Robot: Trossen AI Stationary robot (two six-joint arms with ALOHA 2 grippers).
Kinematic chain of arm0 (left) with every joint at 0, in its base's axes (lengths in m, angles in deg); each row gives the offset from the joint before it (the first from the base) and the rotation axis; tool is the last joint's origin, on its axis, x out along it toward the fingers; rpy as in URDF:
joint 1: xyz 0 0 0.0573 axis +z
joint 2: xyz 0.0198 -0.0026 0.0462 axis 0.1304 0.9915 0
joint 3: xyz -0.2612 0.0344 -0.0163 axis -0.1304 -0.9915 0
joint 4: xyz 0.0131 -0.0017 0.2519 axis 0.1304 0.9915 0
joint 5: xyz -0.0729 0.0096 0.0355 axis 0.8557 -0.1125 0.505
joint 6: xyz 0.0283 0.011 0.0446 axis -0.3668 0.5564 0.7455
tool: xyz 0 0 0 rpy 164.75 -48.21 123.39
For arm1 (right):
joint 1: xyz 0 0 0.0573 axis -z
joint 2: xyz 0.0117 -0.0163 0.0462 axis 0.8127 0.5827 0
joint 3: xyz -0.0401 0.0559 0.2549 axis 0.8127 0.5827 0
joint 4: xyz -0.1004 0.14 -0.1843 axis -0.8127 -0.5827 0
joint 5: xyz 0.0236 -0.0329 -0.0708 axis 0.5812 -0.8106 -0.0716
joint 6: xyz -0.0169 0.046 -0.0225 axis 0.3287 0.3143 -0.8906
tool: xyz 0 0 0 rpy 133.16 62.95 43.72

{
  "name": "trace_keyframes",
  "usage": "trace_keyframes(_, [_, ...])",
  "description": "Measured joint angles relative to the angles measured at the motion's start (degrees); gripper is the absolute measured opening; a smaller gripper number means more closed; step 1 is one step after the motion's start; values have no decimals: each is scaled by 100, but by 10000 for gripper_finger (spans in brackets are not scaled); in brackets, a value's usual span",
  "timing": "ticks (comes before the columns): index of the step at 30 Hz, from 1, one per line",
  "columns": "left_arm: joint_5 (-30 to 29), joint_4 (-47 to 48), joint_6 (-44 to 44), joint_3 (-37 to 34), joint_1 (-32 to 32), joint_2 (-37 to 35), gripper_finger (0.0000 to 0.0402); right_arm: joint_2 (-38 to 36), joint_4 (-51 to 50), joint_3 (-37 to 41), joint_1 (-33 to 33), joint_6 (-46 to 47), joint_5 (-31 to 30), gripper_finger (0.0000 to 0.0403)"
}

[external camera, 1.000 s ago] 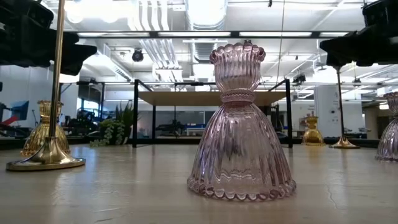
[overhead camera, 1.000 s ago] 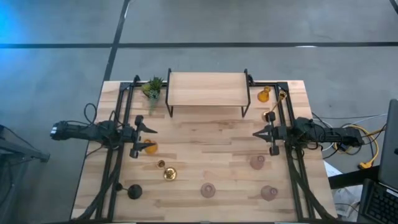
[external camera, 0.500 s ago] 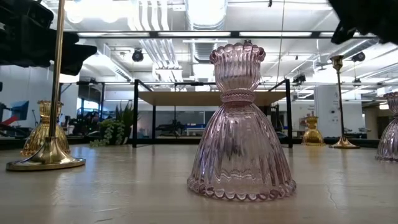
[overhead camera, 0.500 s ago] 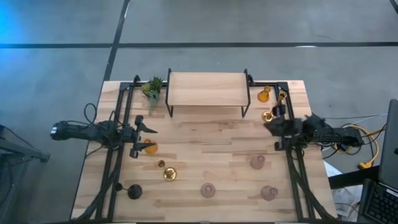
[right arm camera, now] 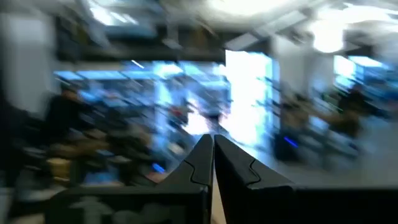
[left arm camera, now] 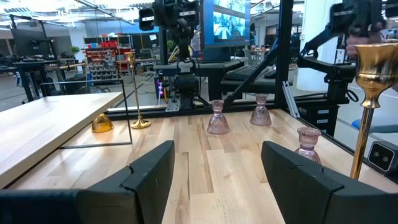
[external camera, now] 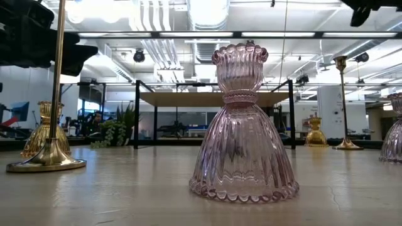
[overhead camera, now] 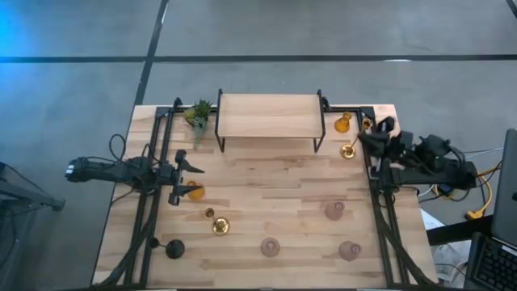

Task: Pick & Place candle stick holders
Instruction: Put the top gold candle holder on the shelf

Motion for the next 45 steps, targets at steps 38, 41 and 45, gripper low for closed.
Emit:
trace_keyframes(38, [0, 2, -1, 1, -2, 0, 245, 2524, -6773, -1822, -383, 5834, -1352, 8])
trace_keyframes(41, [0, 2, 0, 0, 0, 0, 245, 2519, -6956, -1802, -407, 6079, -1670, 8])
trace_keyframes(45, [0, 2, -2, 1, 0, 0, 245, 2518, -6962, -1787, -406, 5945, -2000, 9])
